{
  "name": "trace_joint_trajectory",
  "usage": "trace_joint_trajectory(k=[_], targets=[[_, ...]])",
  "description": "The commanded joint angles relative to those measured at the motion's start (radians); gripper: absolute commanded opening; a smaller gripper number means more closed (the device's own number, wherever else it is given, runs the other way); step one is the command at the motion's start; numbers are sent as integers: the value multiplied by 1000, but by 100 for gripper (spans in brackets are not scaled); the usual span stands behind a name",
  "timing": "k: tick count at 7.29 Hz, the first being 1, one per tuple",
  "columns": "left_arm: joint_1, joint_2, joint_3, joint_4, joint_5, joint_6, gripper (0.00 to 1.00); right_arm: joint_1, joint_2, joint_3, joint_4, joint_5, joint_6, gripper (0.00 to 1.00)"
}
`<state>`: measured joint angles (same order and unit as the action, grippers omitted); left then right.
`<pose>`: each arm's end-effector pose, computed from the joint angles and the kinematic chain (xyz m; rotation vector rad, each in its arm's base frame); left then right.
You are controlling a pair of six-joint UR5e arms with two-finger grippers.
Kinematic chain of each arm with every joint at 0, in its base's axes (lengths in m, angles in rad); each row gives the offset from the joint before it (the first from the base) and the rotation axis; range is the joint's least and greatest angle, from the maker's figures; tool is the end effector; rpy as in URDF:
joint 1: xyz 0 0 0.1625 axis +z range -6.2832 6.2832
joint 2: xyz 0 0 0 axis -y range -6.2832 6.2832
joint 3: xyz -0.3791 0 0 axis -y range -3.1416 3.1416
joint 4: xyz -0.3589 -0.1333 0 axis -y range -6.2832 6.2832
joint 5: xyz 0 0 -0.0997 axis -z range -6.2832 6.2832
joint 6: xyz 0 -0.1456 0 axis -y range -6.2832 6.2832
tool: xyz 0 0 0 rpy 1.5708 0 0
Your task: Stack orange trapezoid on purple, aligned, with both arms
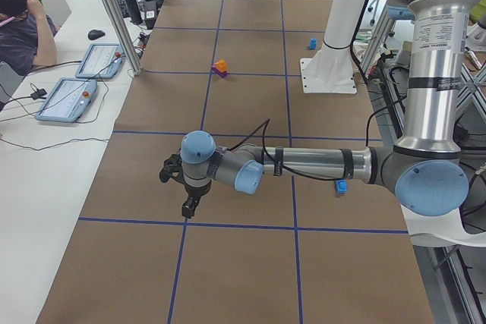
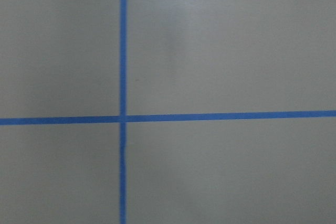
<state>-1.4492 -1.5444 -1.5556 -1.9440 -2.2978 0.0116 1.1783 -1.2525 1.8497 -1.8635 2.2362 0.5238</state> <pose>0.0218 -0.4792 0.6268 0.2773 0.7381 0.2468 -0.1683 -0.5200 0.4001 -0.0291 -0.7214 0.0243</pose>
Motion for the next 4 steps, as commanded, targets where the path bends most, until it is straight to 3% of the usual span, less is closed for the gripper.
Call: trace_joint_trajectory(k=[1, 2, 4], targets=[[-3, 33, 17, -52, 18, 1, 100, 89, -50, -52, 109, 21, -107, 100], [-5, 33, 17, -52, 43, -1, 100, 104, -112, -102, 232, -25, -108, 100], [-5, 30, 14, -44, 55, 4, 100, 223, -246, -211, 480, 17, -254, 100]])
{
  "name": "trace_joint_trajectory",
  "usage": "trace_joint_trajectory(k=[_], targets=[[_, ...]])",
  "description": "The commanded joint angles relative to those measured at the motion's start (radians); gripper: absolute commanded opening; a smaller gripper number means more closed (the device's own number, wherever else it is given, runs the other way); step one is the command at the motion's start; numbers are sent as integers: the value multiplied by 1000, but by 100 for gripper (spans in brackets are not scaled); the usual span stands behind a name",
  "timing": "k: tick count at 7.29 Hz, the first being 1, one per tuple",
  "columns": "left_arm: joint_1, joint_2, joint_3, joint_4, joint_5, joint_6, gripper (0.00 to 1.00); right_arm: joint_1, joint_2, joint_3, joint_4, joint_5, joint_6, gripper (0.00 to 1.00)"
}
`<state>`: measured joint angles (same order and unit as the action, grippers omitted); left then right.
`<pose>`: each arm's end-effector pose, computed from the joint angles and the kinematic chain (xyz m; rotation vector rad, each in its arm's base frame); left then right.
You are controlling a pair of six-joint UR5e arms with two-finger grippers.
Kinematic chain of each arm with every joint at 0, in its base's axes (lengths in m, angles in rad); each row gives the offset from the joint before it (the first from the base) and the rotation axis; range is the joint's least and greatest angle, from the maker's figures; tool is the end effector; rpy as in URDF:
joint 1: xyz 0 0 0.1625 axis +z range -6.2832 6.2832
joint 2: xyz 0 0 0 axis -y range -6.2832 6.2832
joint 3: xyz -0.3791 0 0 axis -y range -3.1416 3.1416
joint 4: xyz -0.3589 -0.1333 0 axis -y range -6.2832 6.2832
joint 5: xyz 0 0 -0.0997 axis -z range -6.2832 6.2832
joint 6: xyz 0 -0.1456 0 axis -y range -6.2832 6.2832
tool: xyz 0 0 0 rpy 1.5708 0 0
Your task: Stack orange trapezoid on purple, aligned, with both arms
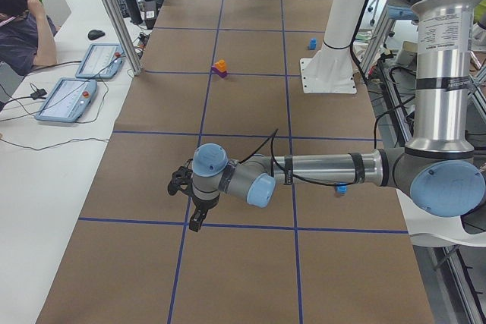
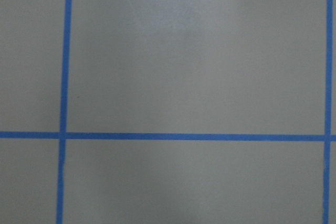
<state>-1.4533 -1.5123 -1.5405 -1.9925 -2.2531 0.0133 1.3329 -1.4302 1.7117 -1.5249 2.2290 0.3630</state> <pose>0.0135 -0.4681 0.6470 0.2848 0.6930 0.2382 -0.0818 -0.5249 0.5152 0.1082 -0.7160 0.0119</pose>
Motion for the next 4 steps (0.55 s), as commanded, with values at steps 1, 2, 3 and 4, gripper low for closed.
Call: trace_joint_trajectory(k=[1, 2, 3, 4], targets=[[-1, 0, 3, 12, 9, 2, 100, 119, -75, -130, 143, 87, -160, 100], [-1, -5, -1, 65, 4, 1, 100, 144, -93, -136, 131, 125, -168, 100], [-1, -6, -9, 105, 0, 2, 100, 157, -111, -132, 108, 130, -168, 100], [-1, -5, -9, 110, 0, 1, 100, 190, -113, -115, 36, 133, -168, 100]])
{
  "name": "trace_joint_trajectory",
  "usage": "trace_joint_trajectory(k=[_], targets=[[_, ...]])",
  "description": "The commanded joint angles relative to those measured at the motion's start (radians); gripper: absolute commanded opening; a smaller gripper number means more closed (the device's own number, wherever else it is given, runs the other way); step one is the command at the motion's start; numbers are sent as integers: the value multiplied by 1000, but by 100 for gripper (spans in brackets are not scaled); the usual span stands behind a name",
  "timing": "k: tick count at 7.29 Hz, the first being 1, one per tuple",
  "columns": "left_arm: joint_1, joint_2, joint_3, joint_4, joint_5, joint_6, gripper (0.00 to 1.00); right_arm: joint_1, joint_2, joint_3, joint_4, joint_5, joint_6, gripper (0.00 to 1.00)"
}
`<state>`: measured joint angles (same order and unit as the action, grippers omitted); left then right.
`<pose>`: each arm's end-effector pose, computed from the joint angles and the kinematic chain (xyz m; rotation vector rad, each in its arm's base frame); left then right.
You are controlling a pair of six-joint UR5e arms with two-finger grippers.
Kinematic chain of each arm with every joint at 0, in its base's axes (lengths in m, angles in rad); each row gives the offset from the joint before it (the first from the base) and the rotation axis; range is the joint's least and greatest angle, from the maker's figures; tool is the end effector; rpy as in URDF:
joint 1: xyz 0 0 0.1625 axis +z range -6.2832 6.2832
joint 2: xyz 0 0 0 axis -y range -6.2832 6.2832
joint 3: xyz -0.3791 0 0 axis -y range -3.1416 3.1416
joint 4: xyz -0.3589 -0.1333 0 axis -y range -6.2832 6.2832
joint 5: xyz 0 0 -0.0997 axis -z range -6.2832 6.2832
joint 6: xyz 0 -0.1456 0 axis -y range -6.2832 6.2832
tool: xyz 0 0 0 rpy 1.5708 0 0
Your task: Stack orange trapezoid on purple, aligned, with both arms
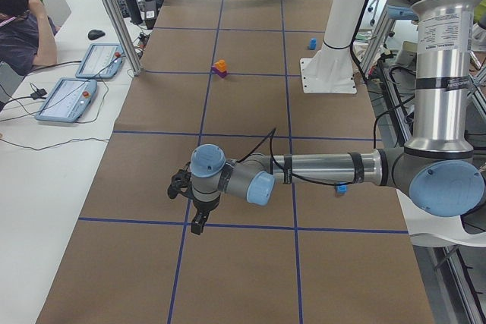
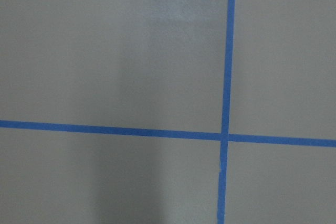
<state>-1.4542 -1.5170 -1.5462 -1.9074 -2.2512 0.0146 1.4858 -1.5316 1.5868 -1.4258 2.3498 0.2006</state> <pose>0.0124 -0.4644 0.6531 0.2137 0.6895 0.2133 -0.0108 -0.4924 0.6032 0.0775 -0.7953 0.0314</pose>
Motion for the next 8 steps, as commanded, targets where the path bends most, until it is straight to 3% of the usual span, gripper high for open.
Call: trace_joint_trajectory(k=[1, 3, 5, 8], targets=[[-2, 3, -6, 30, -7, -2, 100, 40, -13, 37, -140, 22, -6, 100], [-17, 3, -37, 93, -48, -1, 100, 45, -56, 85, -182, 22, -10, 100], [-46, -3, -78, 149, -50, 2, 100, 44, -67, 59, -180, 16, -105, 100], [-94, -11, -127, 272, -44, 105, 100, 44, -70, 45, -177, 23, -107, 100]])
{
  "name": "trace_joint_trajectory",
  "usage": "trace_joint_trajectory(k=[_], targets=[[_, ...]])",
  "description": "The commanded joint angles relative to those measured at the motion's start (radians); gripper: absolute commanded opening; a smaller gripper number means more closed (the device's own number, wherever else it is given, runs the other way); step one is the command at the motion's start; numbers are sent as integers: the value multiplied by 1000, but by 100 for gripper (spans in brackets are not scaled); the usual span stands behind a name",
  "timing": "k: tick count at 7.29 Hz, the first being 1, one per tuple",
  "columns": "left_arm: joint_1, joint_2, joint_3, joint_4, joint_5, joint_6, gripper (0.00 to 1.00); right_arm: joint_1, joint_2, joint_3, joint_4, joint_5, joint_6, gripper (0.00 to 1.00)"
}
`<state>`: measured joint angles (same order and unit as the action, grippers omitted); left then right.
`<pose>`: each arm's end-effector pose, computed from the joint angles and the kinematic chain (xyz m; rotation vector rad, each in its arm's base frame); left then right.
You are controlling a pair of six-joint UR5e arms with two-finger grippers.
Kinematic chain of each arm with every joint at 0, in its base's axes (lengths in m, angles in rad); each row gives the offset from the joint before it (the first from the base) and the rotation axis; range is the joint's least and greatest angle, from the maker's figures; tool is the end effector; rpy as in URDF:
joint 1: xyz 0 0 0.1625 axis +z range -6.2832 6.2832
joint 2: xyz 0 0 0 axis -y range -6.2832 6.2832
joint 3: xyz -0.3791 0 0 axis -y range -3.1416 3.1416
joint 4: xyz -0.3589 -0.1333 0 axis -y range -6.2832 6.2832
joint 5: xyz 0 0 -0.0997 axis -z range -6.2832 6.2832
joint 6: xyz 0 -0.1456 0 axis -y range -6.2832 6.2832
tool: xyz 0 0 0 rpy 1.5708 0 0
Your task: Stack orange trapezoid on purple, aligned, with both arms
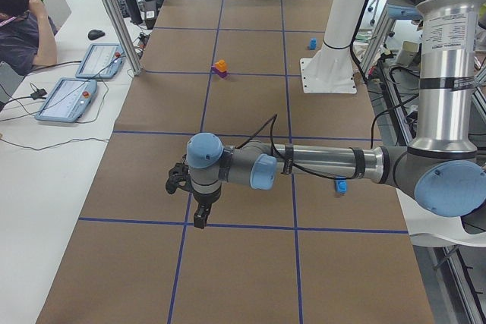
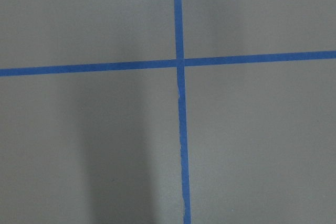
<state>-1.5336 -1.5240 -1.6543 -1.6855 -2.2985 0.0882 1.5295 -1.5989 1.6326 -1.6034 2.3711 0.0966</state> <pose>-0.0195 -0.4569 0.6205 0.1633 0.7232 0.1747 0.0103 -0.4487 0.6307 -0.0541 -0.7986 0.0519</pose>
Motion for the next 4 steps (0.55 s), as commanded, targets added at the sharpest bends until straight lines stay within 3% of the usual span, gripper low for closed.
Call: trace_joint_trajectory(k=[1, 4], targets=[[-14, 1, -15, 50, 7, 25, 100, 1, -3, 3, -1, 8, -3, 100], [-13, -2, -9, 50, 7, 22, 100, 1, -3, 1, 2, 34, -1, 100]])
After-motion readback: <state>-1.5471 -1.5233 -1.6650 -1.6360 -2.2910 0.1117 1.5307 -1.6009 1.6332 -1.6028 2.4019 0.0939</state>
